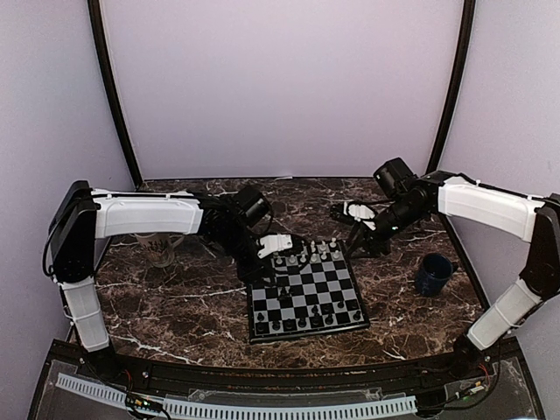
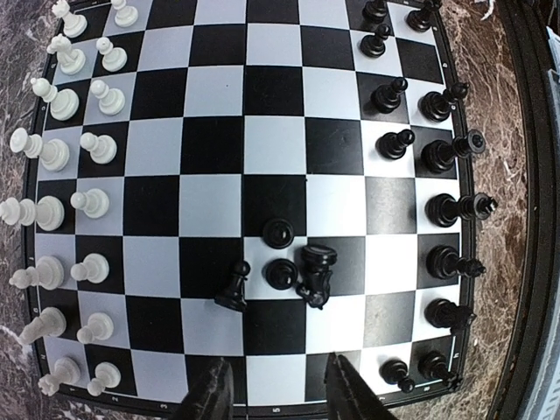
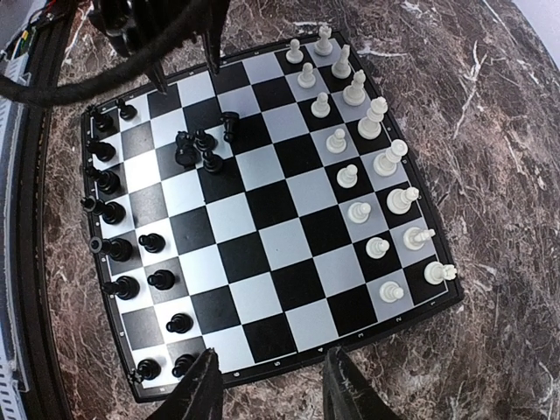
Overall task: Set up the chess pieces on the board
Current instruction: Pick up the pawn from the chessboard.
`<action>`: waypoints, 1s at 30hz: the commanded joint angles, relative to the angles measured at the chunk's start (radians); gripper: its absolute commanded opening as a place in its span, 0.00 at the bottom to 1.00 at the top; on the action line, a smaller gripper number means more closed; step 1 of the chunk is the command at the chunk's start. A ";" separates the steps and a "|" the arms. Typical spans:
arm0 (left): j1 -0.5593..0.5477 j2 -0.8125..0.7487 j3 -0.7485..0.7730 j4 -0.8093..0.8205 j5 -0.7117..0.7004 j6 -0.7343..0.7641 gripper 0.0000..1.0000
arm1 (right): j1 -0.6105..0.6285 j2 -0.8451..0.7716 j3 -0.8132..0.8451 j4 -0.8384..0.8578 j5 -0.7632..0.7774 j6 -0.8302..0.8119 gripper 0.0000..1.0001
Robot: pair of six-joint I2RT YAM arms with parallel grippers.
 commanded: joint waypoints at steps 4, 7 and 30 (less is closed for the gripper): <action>-0.005 0.070 0.105 -0.046 -0.019 0.063 0.39 | -0.029 -0.050 -0.028 0.077 -0.076 0.037 0.40; -0.006 0.085 0.105 -0.026 -0.062 0.071 0.37 | -0.031 -0.050 -0.029 0.082 -0.075 0.035 0.40; -0.006 0.171 0.111 0.006 -0.042 0.129 0.26 | -0.036 -0.029 -0.077 0.089 -0.086 0.026 0.39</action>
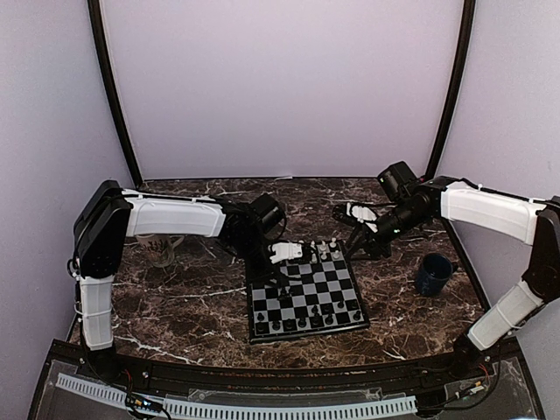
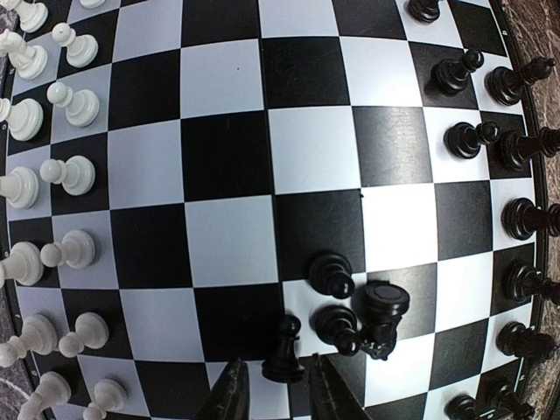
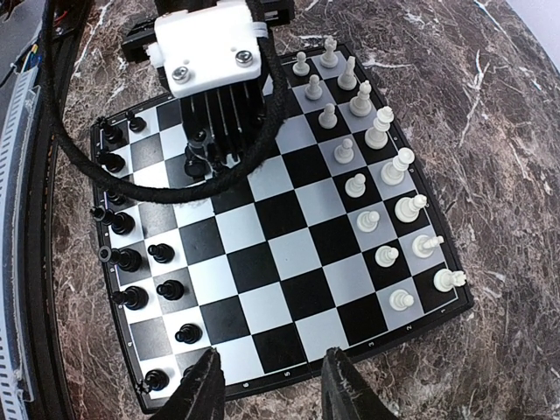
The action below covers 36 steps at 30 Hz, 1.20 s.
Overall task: Set up the chess pieces on the board
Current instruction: Pick up the pawn from the chessboard.
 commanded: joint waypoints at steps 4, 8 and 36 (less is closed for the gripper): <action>-0.003 -0.002 -0.016 0.015 -0.003 0.025 0.25 | -0.010 0.008 -0.010 0.023 -0.021 0.002 0.39; -0.003 0.004 -0.022 0.017 -0.003 0.025 0.24 | -0.009 0.011 -0.013 0.023 -0.019 0.000 0.39; 0.005 -0.046 -0.047 0.042 -0.006 -0.046 0.10 | -0.048 0.035 0.100 0.039 -0.021 0.144 0.37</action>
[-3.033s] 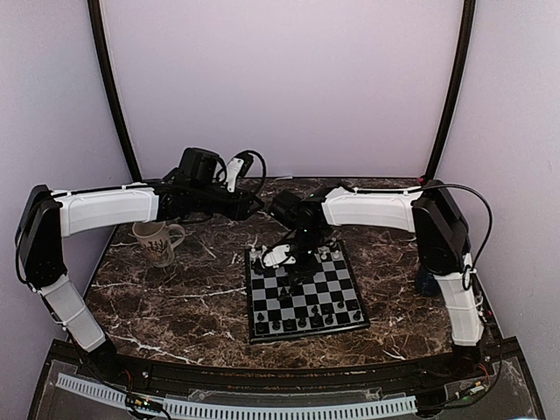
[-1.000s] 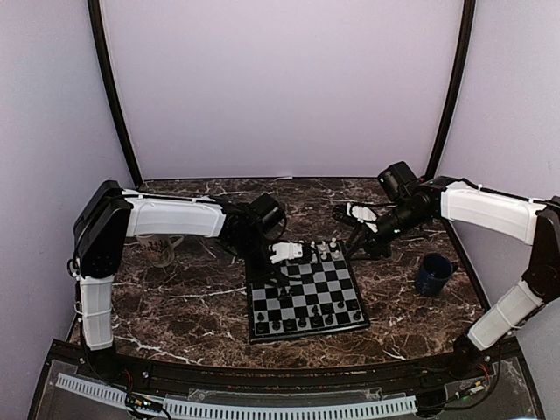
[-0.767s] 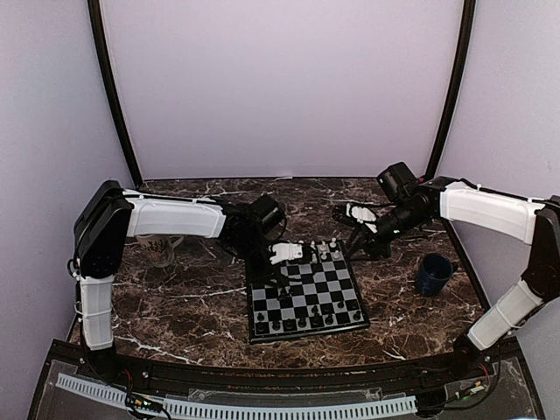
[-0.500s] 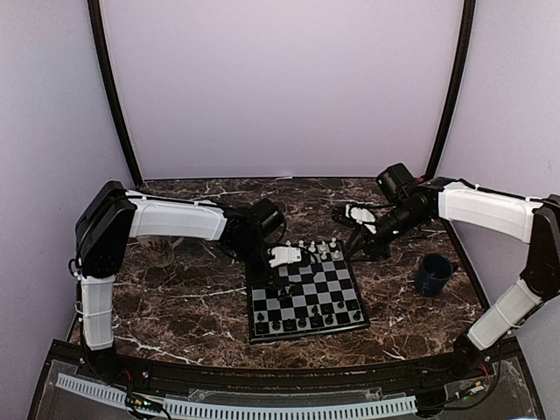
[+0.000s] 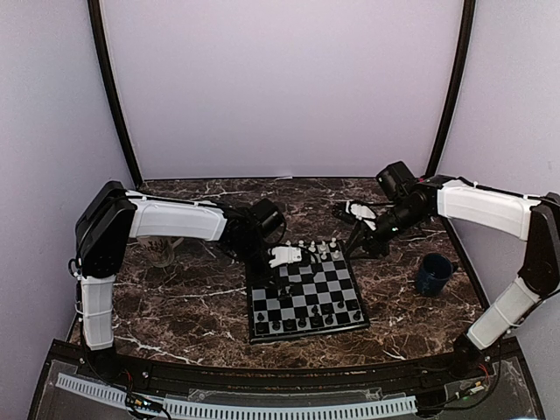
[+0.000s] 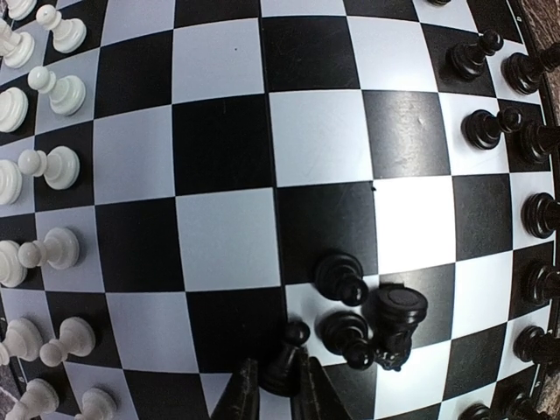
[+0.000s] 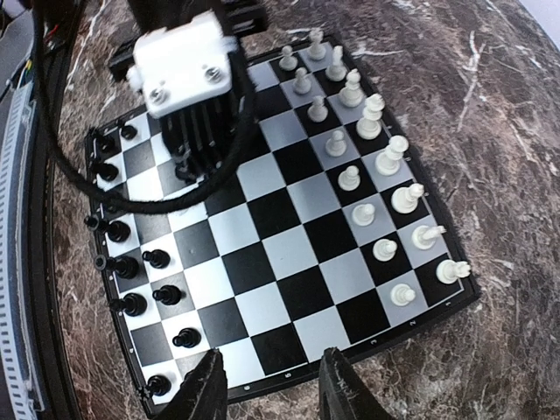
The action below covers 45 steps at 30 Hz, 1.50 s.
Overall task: Set up the chess pieces on the board
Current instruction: Pick up the pawn from the chessboard, then pass from the left arm to the right
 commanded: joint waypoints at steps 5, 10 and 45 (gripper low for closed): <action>0.018 -0.159 -0.044 0.119 0.016 -0.152 0.10 | -0.092 0.032 0.193 0.017 -0.045 0.211 0.39; 0.022 -0.253 -0.110 0.300 0.039 -0.284 0.10 | -0.106 0.111 0.286 -0.071 -0.142 0.296 0.40; 0.021 -0.304 -0.247 0.731 0.138 -0.623 0.12 | 0.019 0.417 0.457 -0.085 -0.661 0.517 0.26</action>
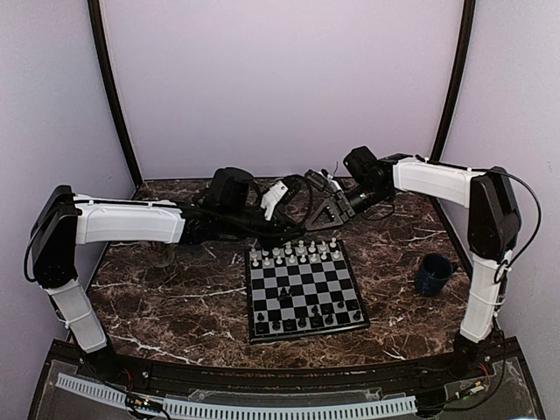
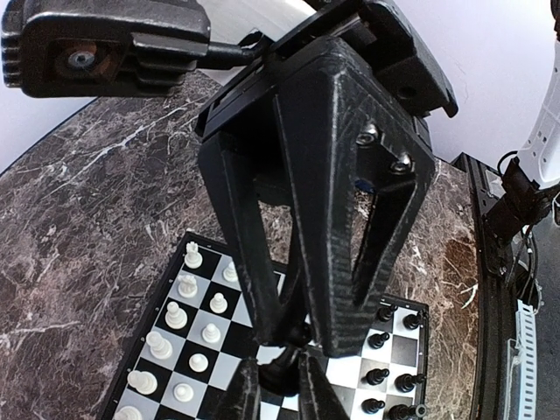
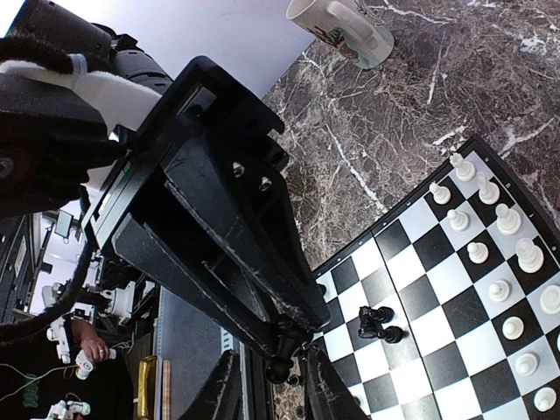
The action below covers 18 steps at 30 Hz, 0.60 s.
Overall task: Set up the chess pieces on the board
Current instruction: Pass from the left arm to the right
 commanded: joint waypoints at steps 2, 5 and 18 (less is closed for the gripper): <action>0.000 -0.003 0.004 0.023 0.028 -0.012 0.12 | 0.006 0.010 0.007 0.028 -0.051 0.023 0.24; 0.000 -0.002 0.004 0.023 0.027 -0.011 0.12 | 0.007 0.014 0.006 0.033 -0.060 0.029 0.21; -0.001 0.000 0.001 0.028 0.019 -0.016 0.13 | 0.017 0.008 -0.004 0.051 -0.012 0.036 0.09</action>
